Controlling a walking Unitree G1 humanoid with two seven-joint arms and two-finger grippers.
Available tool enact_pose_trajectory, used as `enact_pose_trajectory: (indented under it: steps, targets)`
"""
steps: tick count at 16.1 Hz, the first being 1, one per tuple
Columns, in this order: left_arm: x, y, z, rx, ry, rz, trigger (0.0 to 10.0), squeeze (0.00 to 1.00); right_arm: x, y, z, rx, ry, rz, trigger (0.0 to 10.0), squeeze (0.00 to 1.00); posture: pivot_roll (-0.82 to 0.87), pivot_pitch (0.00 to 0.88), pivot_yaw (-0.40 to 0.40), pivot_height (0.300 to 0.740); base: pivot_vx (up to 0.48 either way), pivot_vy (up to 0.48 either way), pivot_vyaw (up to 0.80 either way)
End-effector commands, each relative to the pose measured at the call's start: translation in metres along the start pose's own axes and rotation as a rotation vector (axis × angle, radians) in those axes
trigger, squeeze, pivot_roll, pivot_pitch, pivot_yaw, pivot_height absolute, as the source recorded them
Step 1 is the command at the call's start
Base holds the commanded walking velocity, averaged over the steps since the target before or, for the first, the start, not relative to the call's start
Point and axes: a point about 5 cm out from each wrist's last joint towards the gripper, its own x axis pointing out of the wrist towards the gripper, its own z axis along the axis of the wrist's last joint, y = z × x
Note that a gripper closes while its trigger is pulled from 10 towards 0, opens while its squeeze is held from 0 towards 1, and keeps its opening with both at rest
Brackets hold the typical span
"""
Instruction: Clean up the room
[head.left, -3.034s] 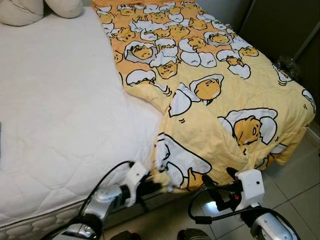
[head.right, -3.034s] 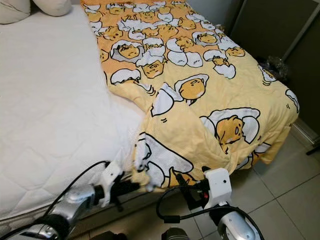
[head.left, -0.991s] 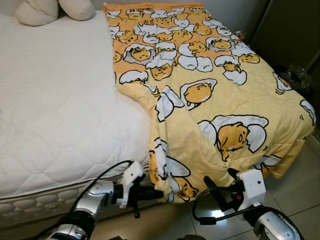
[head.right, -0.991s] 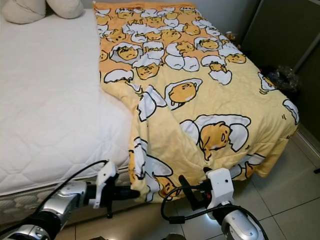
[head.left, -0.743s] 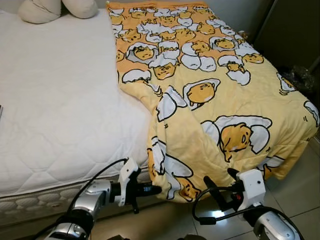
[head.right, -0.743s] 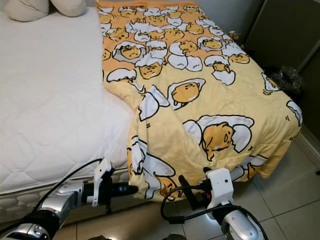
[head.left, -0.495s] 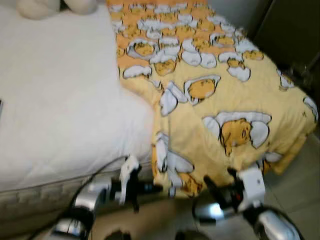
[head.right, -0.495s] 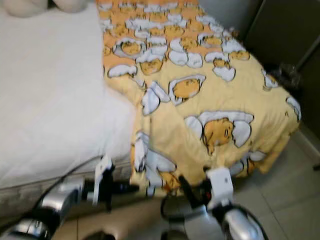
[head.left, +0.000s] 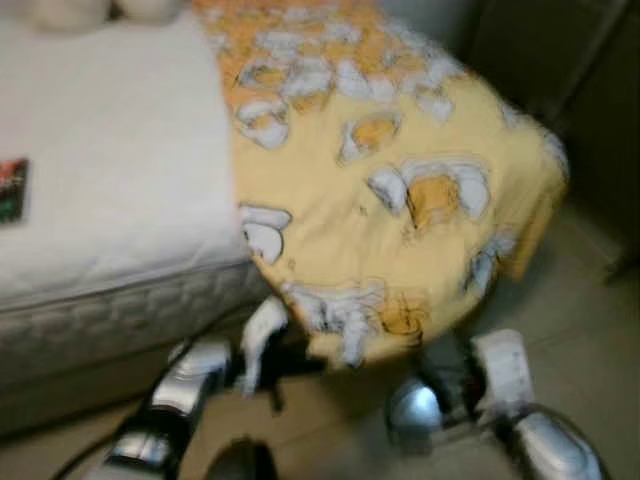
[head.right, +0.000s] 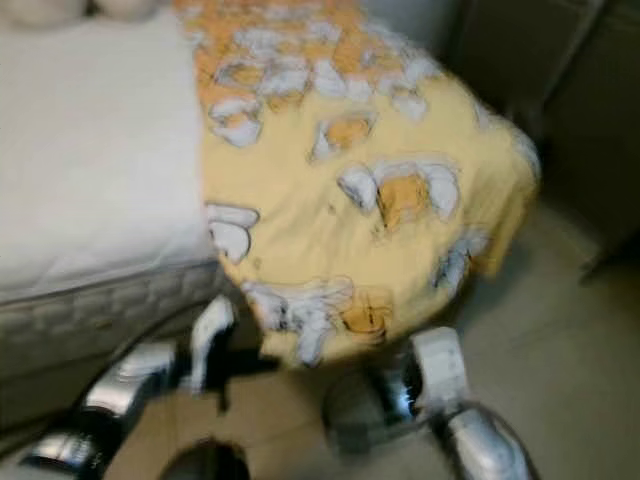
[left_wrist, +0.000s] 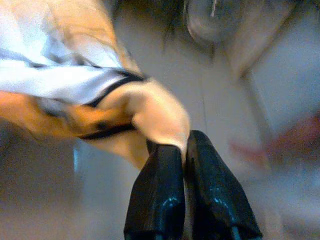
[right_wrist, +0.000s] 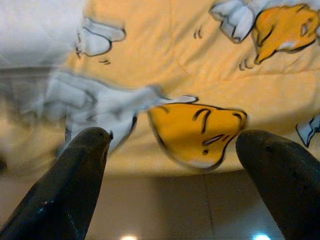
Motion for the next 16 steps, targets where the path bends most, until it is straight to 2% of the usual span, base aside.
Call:
enact_pose_trajectory:
  steps: [1,2,3,4,5,7,11,14,15,16]
  targets:
    - [0.005,0.003,0.009,0.052,0.018,0.019,0.1,0.0,-0.005,0.001,-0.007,0.015,0.033,-0.003,10.0,0.0,-0.22,0.076,-0.023,0.728,0.0,0.0,0.0]
    - [0.011,0.006,0.008,0.079,0.07,0.093,10.0,0.0,-0.005,0.001,-0.007,0.015,0.033,-0.003,10.0,0.0,-0.22,0.076,-0.022,0.728,0.0,0.0,0.0]
    - [0.014,0.005,0.008,0.093,0.09,0.09,10.0,0.0,-0.005,0.001,-0.008,0.015,0.033,-0.003,10.0,0.0,-0.22,0.076,-0.021,0.728,0.0,0.0,0.0]
    - [0.018,0.005,0.009,0.117,0.099,0.11,10.0,0.11,-0.005,0.001,-0.007,0.014,0.032,-0.004,10.0,0.0,-0.22,0.076,-0.022,0.728,0.0,0.0,0.0]
    - [0.022,0.002,0.01,0.134,0.111,0.084,10.0,1.0,-0.004,0.0,-0.007,0.013,0.03,-0.007,10.0,0.0,-0.22,0.076,-0.022,0.728,0.0,0.0,0.0]
    - [0.028,-0.001,0.01,0.157,0.117,0.084,10.0,1.0,-0.001,-0.001,0.0,0.006,-0.009,0.001,10.0,0.0,-0.22,0.077,-0.02,0.728,0.0,0.0,0.0]
    - [0.03,-0.006,0.003,0.15,0.136,0.05,10.0,1.0,0.0,-0.001,0.004,-0.024,-0.033,0.021,10.0,0.0,-0.22,0.079,-0.02,0.728,0.0,0.0,0.0]
    - [0.027,-0.002,0.001,0.208,0.188,0.102,10.0,1.0,0.001,0.0,0.005,-0.023,-0.035,0.015,10.0,0.0,-0.22,0.078,-0.016,0.728,0.0,0.0,0.0]
    - [0.024,0.004,0.007,0.205,0.141,0.172,10.0,0.0,0.001,0.0,0.005,-0.024,-0.043,0.0,10.0,0.0,-0.22,0.074,-0.007,0.728,0.0,0.0,0.0]
    - [0.019,0.014,0.021,0.194,0.042,0.301,10.0,0.0,0.001,-0.003,0.007,-0.021,-0.06,-0.033,10.0,0.0,-0.22,0.07,-0.002,0.728,0.0,0.0,0.0]
